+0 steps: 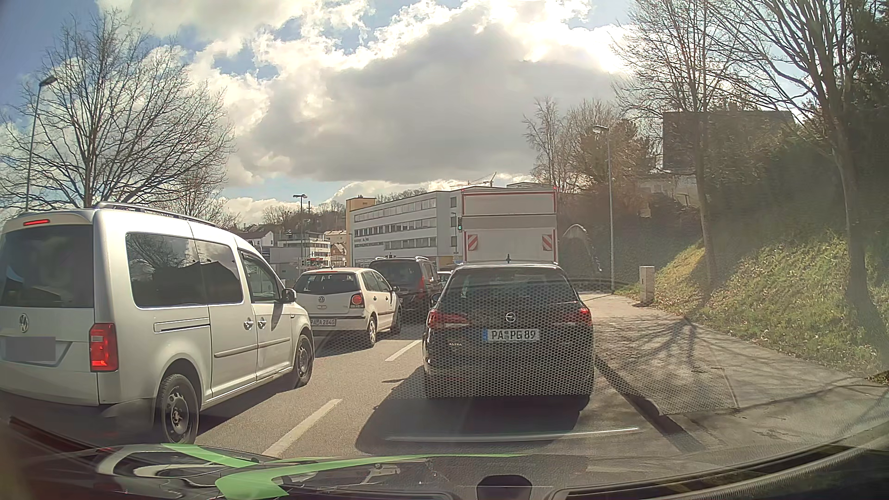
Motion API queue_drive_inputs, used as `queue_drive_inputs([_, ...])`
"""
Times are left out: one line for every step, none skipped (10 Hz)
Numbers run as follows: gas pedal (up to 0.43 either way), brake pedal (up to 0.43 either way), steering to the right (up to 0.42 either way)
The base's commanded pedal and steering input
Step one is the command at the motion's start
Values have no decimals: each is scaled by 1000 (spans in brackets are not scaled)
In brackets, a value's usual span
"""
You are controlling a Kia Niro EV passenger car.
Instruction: Follow the waypoints while adhering to traffic rules and regulations
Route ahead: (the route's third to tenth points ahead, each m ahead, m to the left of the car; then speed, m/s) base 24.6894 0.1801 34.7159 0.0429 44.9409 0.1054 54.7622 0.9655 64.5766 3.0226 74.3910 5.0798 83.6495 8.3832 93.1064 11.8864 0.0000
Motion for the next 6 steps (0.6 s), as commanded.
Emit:
queue_drive_inputs([0, 98, 45])
queue_drive_inputs([0, 30, 44])
queue_drive_inputs([0, 0, 44])
queue_drive_inputs([0, 0, 44])
queue_drive_inputs([0, 0, 44])
queue_drive_inputs([0, 0, 44])
